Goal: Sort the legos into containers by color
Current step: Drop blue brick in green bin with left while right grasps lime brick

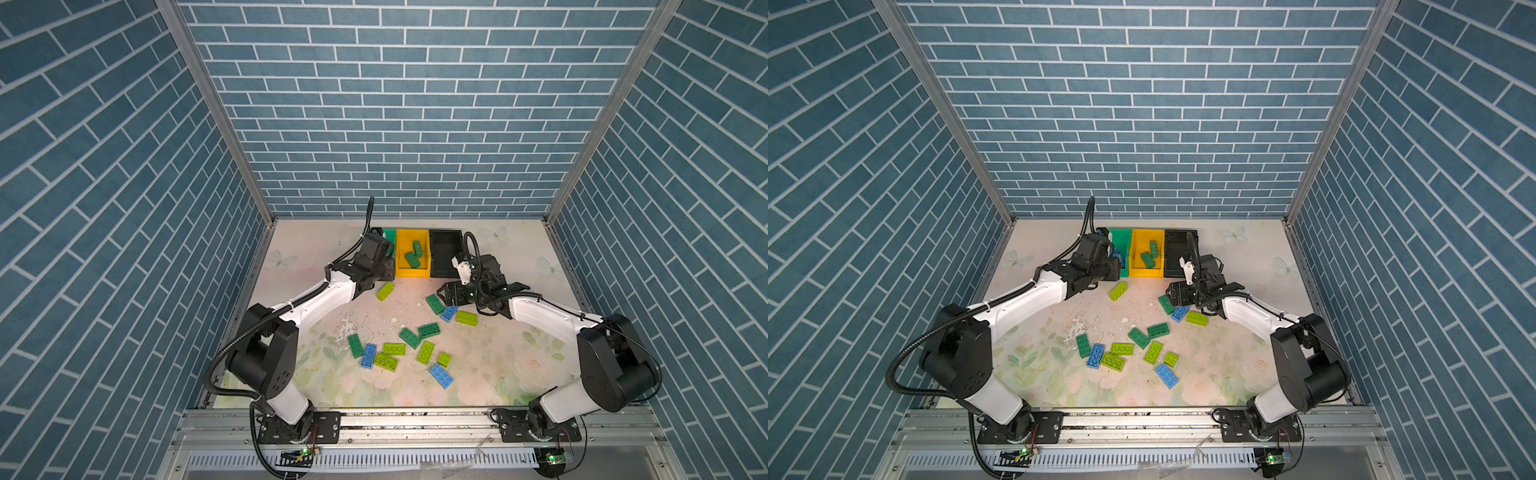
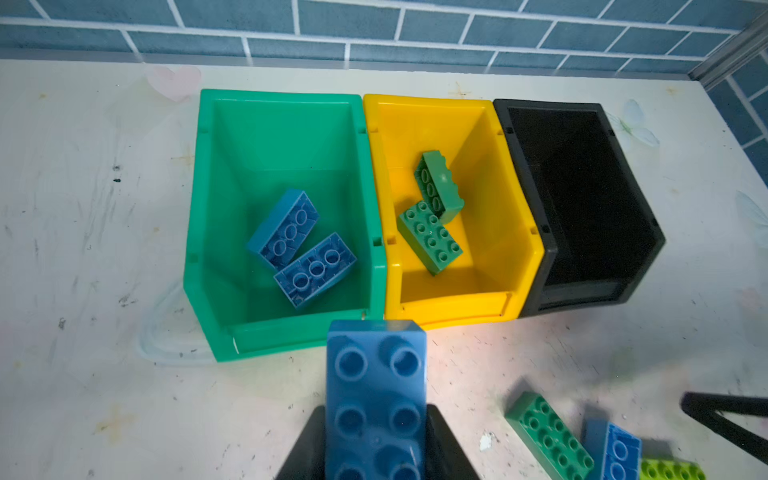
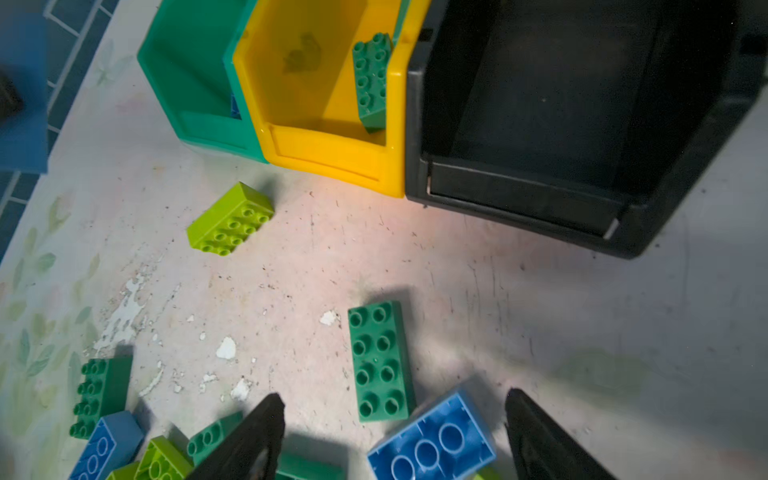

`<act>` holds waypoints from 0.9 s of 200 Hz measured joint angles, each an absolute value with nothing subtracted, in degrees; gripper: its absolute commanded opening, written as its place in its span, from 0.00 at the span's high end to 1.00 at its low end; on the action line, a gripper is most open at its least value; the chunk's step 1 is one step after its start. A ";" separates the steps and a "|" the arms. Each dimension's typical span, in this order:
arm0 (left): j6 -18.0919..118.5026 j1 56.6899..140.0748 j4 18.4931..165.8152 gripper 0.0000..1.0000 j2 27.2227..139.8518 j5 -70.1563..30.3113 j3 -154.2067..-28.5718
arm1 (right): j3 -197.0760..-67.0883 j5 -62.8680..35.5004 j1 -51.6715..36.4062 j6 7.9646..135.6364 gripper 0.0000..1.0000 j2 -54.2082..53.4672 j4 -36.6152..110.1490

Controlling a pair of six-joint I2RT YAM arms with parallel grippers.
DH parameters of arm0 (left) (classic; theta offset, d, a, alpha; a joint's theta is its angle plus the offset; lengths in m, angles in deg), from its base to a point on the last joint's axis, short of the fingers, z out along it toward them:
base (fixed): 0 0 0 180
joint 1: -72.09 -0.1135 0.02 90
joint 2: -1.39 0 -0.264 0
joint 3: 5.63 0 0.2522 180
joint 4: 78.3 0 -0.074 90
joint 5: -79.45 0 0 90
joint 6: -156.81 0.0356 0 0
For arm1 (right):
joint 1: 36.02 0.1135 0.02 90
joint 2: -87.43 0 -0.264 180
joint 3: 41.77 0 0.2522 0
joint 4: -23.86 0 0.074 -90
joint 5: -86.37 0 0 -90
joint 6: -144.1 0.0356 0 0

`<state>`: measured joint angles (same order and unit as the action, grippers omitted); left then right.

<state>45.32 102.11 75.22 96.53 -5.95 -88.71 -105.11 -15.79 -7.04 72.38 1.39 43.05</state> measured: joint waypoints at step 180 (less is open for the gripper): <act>50.15 95.43 77.04 0.74 115.70 -8.16 -104.71 | -95.54 -4.41 -7.07 88.38 0.19 8.01 52.23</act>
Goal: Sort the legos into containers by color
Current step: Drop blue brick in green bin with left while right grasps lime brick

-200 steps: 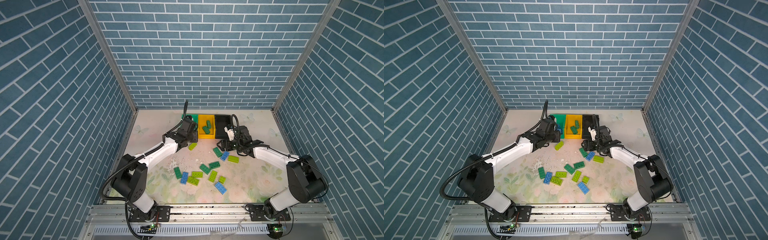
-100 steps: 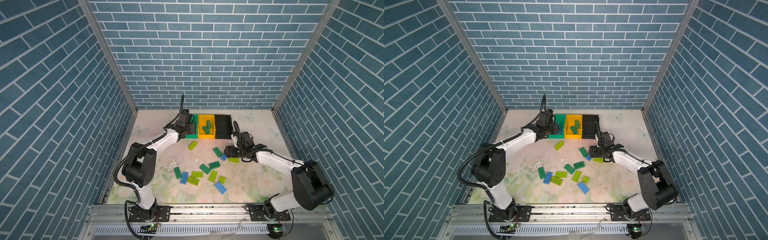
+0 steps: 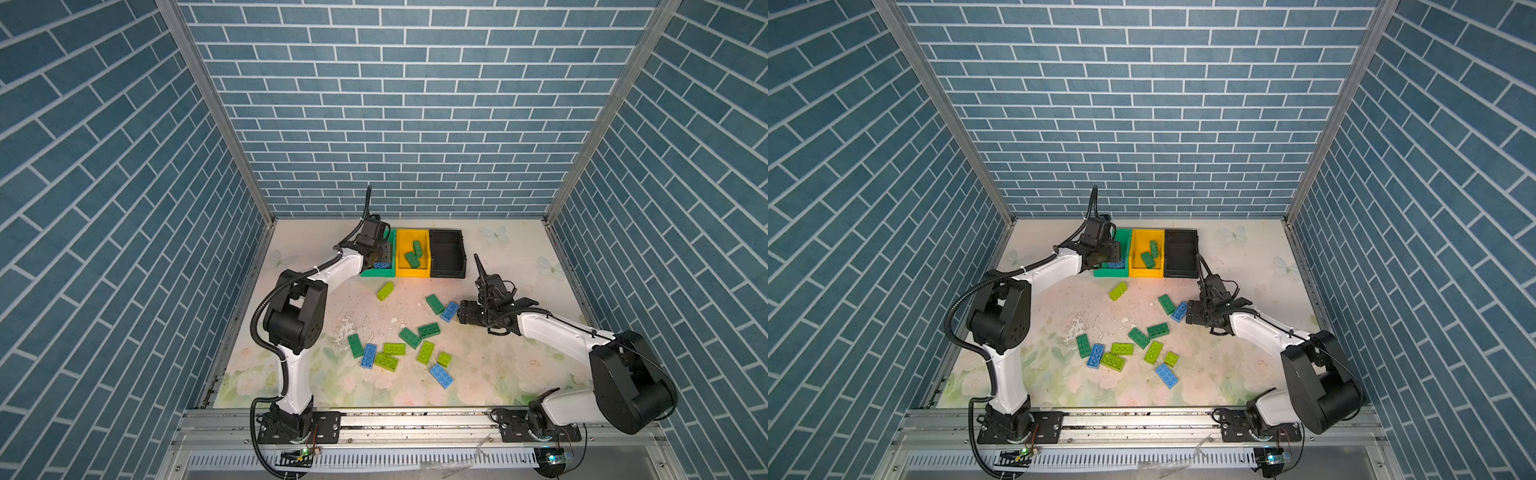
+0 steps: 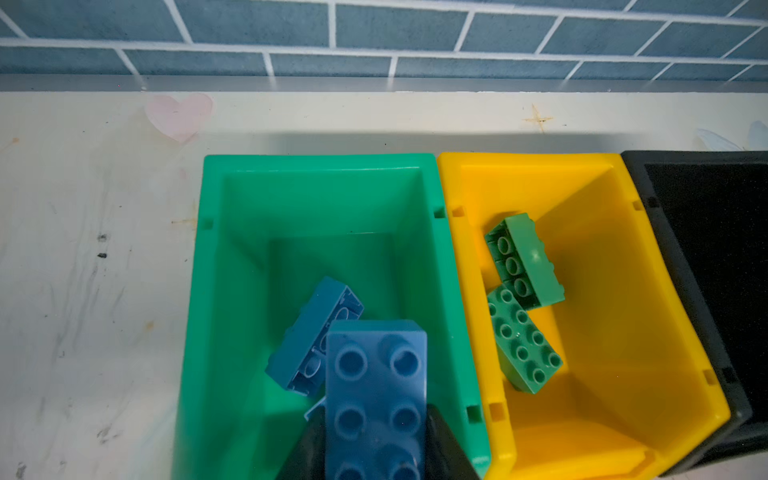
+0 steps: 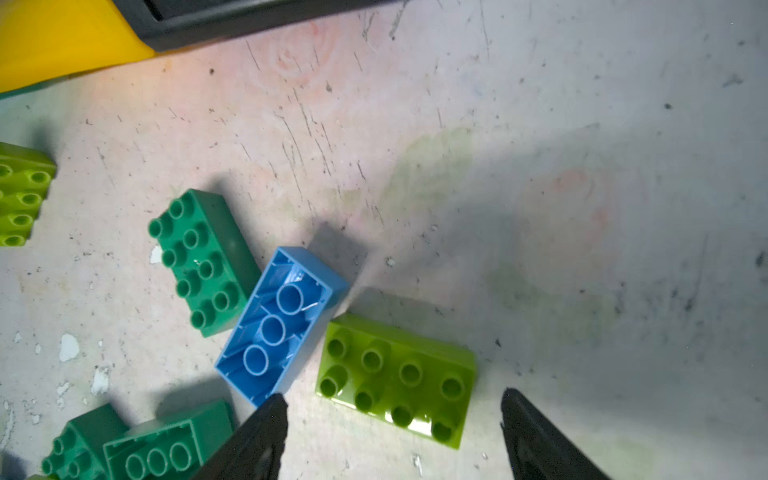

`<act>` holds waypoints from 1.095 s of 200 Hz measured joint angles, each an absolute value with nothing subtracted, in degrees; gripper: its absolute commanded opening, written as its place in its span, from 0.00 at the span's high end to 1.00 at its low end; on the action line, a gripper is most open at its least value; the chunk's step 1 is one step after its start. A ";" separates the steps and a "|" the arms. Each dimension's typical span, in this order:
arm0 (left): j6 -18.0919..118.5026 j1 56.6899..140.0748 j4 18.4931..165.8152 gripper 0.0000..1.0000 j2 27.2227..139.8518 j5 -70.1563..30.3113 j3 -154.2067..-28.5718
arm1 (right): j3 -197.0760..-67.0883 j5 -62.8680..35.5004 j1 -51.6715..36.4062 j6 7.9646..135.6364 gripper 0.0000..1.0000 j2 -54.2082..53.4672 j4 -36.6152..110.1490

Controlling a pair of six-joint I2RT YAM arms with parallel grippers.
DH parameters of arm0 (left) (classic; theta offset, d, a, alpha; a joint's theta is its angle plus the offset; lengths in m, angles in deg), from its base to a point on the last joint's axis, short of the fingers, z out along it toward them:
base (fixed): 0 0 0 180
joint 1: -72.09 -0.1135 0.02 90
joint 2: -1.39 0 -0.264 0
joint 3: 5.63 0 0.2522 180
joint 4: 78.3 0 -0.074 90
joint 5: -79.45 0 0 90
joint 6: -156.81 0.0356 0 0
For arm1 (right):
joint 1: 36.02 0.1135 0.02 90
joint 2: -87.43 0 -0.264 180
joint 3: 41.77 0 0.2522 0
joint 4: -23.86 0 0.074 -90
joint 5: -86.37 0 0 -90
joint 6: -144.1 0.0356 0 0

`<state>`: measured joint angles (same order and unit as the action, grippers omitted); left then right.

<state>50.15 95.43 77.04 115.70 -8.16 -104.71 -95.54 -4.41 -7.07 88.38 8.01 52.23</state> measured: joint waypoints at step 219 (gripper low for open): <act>51.17 95.40 75.42 0.36 111.74 -8.62 -102.11 | -95.78 -0.34 -3.37 93.32 0.23 2.81 50.04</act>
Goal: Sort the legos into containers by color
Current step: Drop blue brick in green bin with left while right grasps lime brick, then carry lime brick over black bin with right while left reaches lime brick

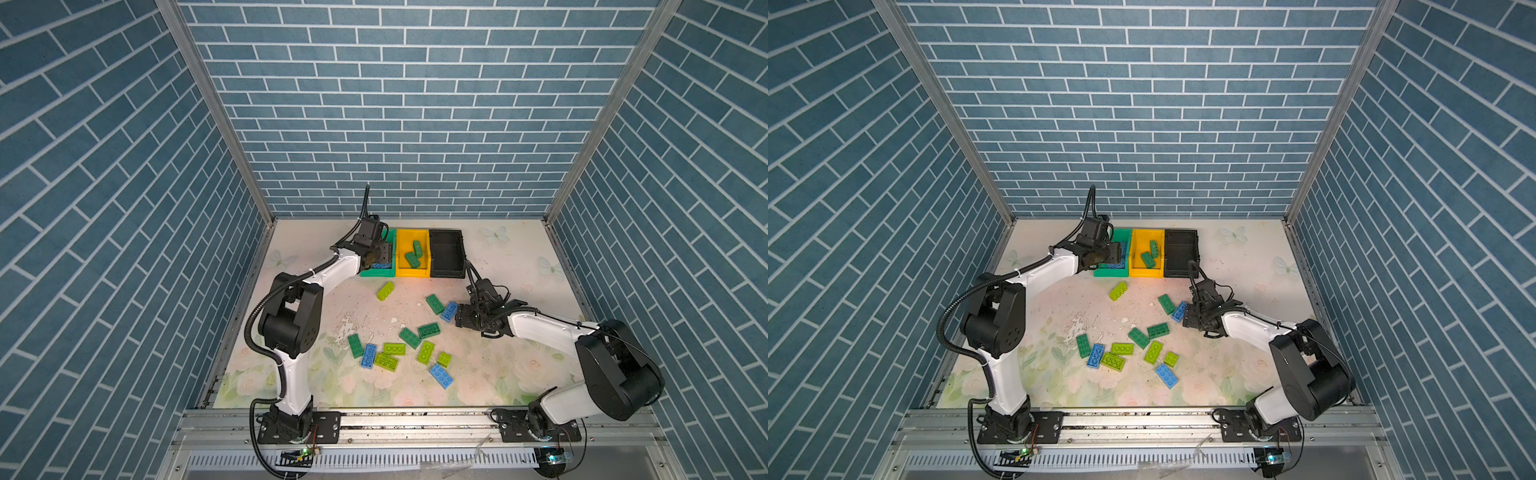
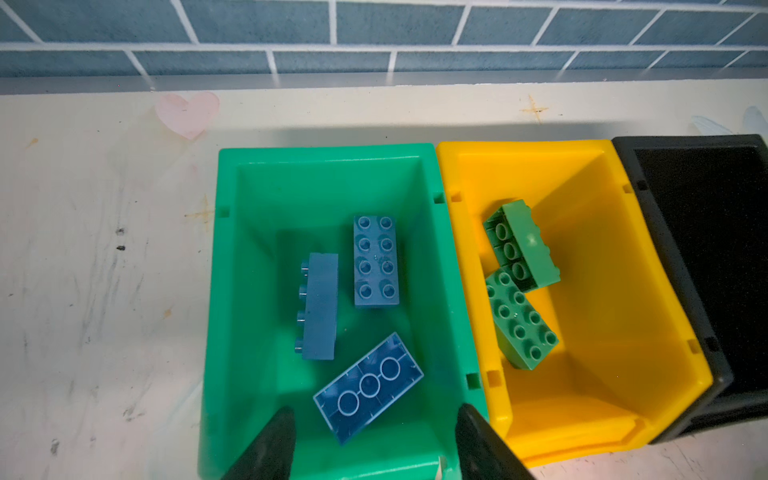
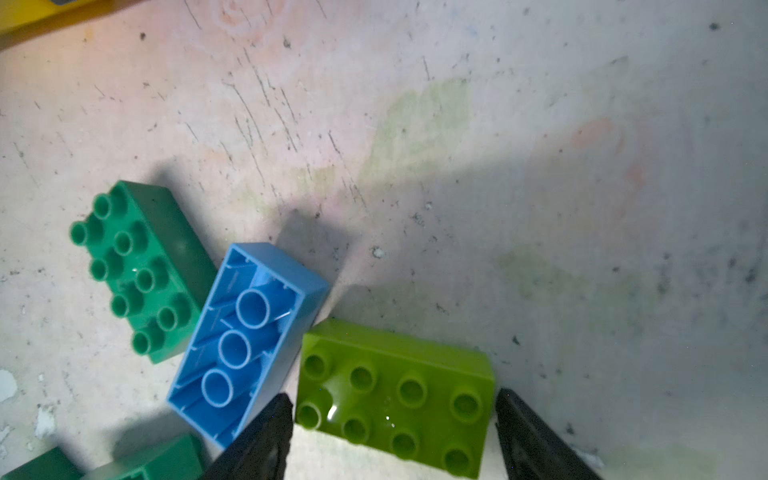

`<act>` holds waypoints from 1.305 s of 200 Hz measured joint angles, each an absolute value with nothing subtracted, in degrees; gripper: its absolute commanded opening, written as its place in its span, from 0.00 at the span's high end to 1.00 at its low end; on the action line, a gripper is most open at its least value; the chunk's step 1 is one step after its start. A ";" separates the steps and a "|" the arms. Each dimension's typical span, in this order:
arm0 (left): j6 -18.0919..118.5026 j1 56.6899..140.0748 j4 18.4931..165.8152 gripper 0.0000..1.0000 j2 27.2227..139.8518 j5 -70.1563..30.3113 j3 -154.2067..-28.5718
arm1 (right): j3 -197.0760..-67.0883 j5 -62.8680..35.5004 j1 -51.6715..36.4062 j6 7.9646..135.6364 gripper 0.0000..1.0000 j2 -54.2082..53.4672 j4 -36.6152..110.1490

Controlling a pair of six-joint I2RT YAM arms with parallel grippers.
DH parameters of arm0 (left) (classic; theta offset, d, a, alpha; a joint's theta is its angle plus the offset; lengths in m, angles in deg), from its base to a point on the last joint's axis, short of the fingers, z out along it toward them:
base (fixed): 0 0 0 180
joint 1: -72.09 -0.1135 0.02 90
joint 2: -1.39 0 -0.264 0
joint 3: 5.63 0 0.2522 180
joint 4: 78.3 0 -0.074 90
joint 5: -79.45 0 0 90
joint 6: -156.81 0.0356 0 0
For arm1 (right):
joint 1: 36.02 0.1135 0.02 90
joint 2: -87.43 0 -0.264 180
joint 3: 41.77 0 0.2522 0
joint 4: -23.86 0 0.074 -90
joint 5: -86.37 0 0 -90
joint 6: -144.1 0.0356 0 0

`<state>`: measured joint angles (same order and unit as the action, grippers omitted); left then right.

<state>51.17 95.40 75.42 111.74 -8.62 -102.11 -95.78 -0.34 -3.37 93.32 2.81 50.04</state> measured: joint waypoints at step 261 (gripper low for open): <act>53.32 103.18 80.58 0.37 99.70 -9.29 -82.15 | -106.99 -0.65 -9.65 86.39 0.62 3.27 43.00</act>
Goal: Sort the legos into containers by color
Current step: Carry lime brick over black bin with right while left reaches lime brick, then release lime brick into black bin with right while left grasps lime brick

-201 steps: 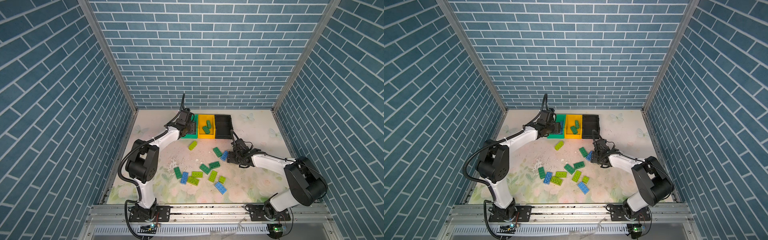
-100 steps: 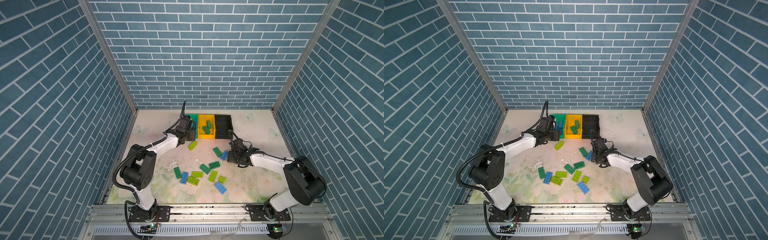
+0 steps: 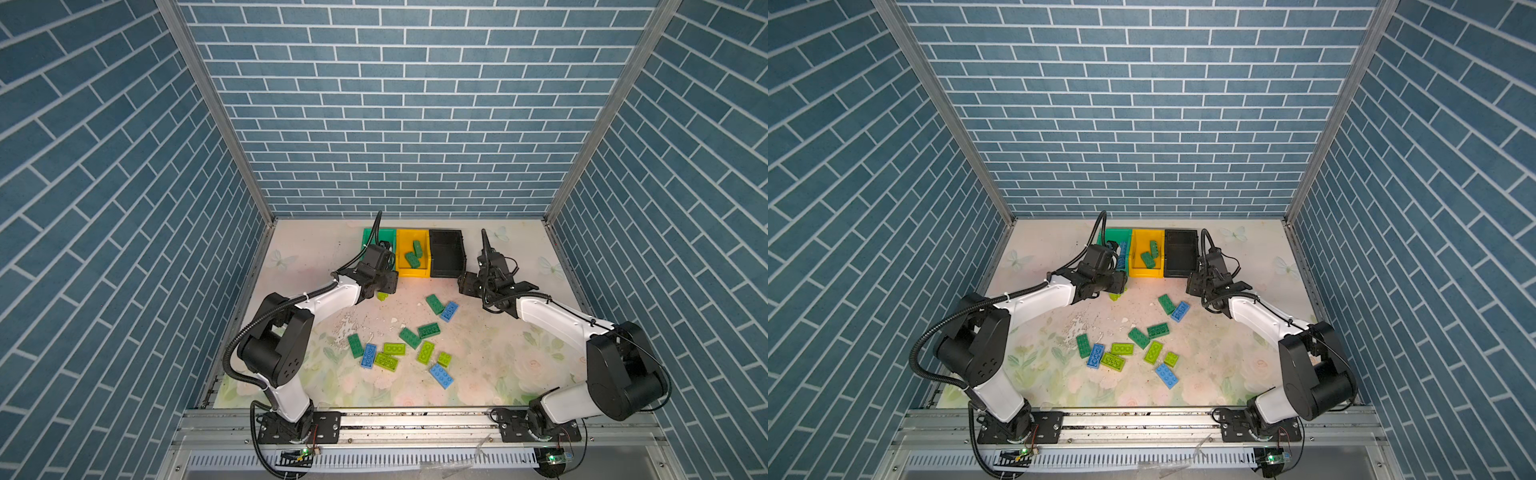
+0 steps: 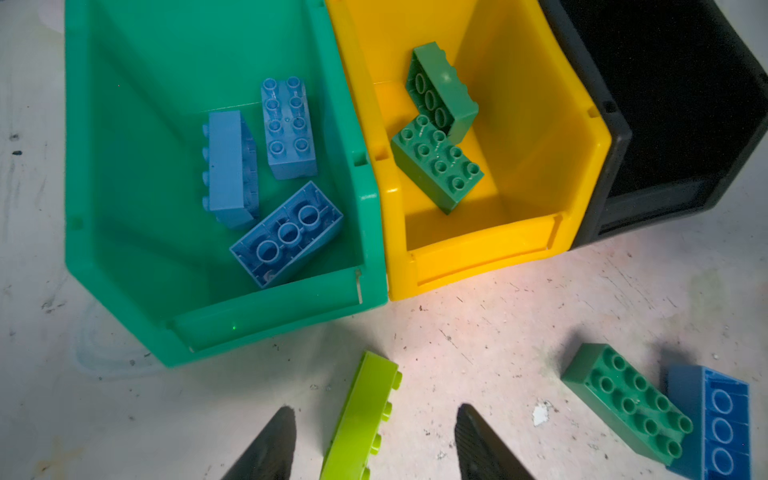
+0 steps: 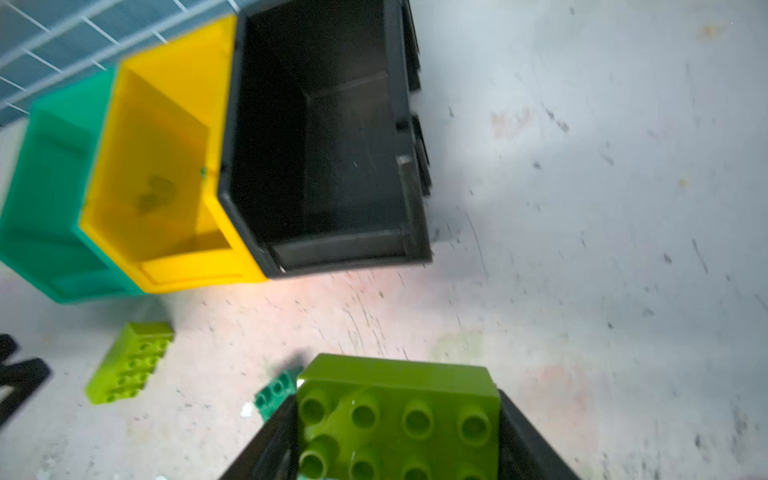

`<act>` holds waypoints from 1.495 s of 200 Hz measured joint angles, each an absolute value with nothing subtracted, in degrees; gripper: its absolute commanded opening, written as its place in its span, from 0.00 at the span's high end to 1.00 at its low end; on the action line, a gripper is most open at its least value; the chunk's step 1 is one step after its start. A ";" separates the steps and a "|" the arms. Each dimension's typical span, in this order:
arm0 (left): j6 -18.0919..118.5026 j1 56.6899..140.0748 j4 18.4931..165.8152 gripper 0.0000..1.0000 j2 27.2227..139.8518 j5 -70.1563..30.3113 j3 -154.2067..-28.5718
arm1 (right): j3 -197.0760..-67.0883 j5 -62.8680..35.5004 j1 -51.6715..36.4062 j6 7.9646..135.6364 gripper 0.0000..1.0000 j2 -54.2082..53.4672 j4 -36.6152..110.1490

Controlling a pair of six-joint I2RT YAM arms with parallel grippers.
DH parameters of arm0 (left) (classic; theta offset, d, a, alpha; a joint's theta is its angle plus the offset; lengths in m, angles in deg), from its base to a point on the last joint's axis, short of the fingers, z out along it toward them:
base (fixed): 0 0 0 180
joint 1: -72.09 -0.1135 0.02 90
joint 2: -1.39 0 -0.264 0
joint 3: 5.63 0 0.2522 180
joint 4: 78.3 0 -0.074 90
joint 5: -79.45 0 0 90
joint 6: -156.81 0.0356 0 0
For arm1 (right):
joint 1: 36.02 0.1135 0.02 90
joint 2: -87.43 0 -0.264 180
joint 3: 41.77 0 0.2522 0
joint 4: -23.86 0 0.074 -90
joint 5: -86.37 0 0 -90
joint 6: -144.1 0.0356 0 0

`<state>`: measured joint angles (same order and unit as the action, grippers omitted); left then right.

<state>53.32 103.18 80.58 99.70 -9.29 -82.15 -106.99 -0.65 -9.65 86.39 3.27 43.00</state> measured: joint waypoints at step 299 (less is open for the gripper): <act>55.96 106.20 79.27 0.42 106.19 -3.48 -80.45 | -123.60 -12.08 -13.97 89.76 0.19 -17.25 30.79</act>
<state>55.96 106.20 79.27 106.19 -3.48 -80.45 -123.60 -12.08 -13.97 89.76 -17.25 30.79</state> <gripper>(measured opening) 0.588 0.813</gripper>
